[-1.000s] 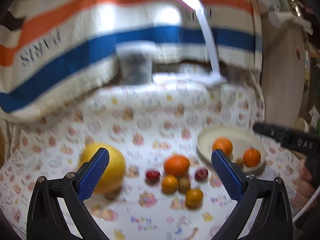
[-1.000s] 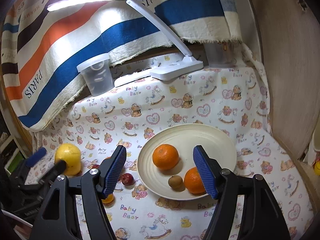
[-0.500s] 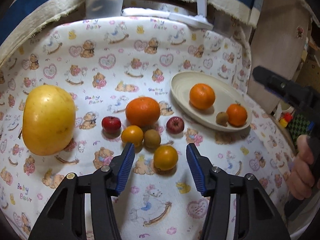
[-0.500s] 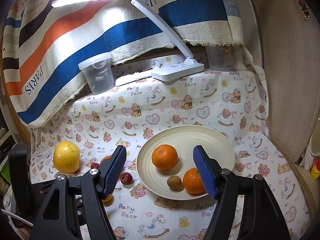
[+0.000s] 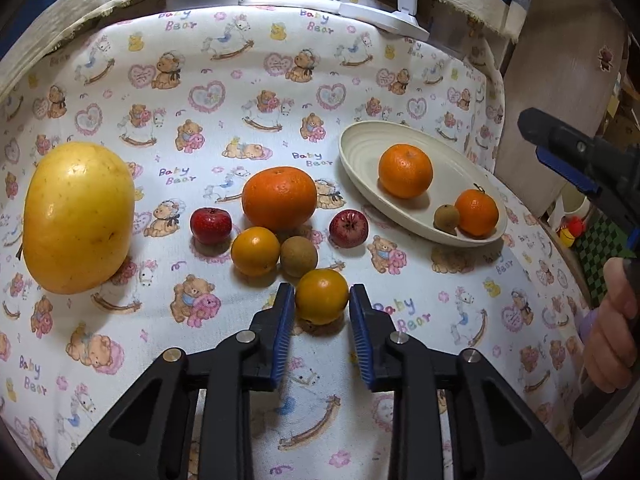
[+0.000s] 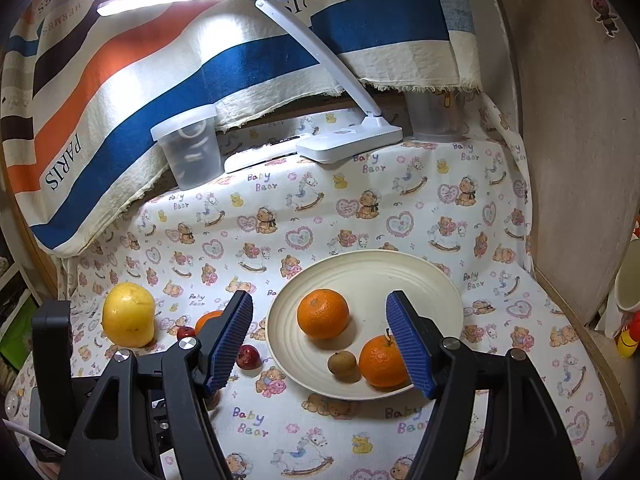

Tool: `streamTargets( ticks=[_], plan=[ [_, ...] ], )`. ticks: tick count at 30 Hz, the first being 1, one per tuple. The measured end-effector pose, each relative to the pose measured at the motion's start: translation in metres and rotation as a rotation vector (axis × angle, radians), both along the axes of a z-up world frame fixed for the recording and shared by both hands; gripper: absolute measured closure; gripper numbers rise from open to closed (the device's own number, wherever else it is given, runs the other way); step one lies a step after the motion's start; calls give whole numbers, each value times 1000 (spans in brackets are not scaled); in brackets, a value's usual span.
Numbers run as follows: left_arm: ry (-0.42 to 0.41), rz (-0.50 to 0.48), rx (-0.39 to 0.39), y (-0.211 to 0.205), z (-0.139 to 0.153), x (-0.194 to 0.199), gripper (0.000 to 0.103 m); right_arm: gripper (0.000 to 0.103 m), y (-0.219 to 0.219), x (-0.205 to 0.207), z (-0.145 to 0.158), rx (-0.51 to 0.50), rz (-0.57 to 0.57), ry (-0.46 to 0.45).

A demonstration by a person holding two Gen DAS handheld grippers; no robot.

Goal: Organize fruits
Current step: 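Raise the left tool and move it over the small tangerine on the cloth, then close the left tool on the small tangerine and lift it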

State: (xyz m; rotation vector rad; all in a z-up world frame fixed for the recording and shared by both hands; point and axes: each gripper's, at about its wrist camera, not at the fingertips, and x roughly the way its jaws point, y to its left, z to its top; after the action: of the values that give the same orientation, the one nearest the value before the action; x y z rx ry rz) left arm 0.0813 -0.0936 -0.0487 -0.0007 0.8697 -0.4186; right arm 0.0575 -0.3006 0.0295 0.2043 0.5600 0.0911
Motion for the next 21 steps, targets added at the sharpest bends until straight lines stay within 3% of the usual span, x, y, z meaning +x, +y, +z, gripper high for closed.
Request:
streamTargets(
  ticks=[6, 11, 16, 21],
  plan=[
    [0, 22, 14, 2, 1, 1, 76, 32, 1, -2, 1, -6, 3, 2],
    [-45, 128, 66, 17, 18, -1, 76, 32, 1, -1, 1, -5, -3, 4],
    [12, 192, 92, 30, 13, 6, 76, 32, 2, 1, -2, -23, -7, 14],
    [35, 180, 109, 29, 5, 11, 76, 32, 4, 3, -4, -41, -10, 21]
  ],
)
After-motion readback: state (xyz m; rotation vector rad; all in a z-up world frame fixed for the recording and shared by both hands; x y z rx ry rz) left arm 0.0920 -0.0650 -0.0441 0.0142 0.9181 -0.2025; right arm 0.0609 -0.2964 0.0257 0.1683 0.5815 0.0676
